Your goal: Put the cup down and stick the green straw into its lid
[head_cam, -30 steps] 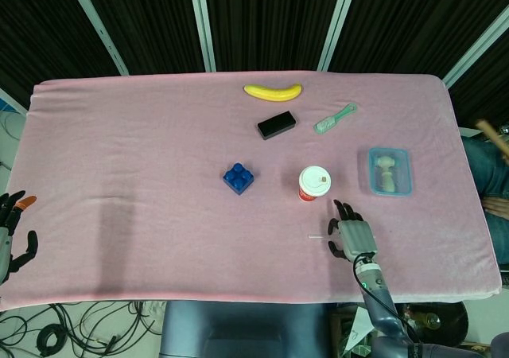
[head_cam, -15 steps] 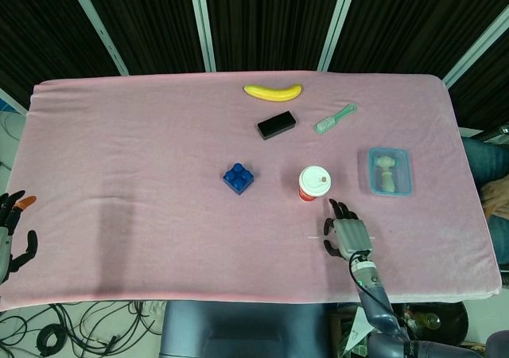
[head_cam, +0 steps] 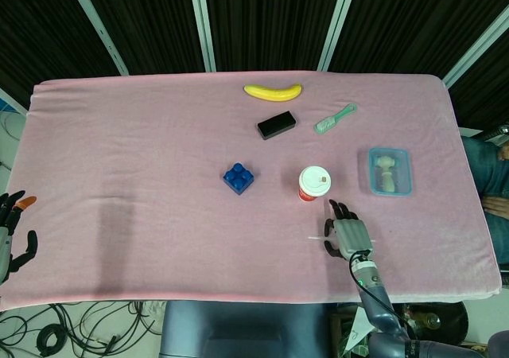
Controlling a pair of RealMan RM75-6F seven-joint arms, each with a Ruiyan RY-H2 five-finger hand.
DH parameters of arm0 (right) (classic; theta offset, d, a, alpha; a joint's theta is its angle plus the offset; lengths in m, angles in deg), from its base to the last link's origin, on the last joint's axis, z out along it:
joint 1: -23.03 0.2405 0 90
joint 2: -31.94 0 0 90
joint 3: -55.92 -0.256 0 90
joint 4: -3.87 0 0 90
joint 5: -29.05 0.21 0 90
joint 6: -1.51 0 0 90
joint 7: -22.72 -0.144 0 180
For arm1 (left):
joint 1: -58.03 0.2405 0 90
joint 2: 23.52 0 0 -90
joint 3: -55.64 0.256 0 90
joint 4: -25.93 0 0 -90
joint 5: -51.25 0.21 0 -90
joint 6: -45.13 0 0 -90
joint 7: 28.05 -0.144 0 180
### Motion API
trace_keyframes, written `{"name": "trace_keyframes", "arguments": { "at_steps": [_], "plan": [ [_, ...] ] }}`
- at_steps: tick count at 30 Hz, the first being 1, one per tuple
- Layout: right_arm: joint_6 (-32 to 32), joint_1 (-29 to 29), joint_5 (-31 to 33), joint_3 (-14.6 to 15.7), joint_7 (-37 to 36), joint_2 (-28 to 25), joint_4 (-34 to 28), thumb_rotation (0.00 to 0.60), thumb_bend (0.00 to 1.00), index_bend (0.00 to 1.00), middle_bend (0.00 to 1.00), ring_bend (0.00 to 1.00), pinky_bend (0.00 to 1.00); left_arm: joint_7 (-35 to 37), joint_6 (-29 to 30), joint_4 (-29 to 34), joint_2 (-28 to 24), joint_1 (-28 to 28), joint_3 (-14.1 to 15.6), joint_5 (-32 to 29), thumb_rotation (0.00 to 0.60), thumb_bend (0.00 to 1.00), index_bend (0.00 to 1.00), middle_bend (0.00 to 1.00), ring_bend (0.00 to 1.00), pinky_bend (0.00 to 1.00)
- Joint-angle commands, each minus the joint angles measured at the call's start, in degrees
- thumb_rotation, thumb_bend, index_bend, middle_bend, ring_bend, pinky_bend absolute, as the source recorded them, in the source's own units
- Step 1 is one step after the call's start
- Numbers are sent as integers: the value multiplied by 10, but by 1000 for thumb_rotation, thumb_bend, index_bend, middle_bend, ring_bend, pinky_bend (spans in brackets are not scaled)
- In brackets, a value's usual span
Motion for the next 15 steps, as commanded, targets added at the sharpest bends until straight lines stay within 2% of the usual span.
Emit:
{"name": "trace_keyframes", "arguments": {
  "at_steps": [1, 9, 15],
  "plan": [
    [2, 0, 0, 1, 1, -1, 0, 600, 338, 565, 0, 0, 181, 0, 0, 0, 0, 0, 0, 0, 600, 581, 200, 91, 23, 0],
    [-3, 0, -9, -6, -6, -8, -14, 600, 349, 577, 0, 0, 181, 1, 2, -1, 0, 0, 0, 1, 600, 581, 200, 91, 23, 0],
    [-18, -5, -17, -26, -26, -53, -83, 600, 350, 579, 0, 0, 181, 5, 5, -2, 1, 0, -1, 4, 600, 581, 201, 91, 23, 0]
  ]
}}
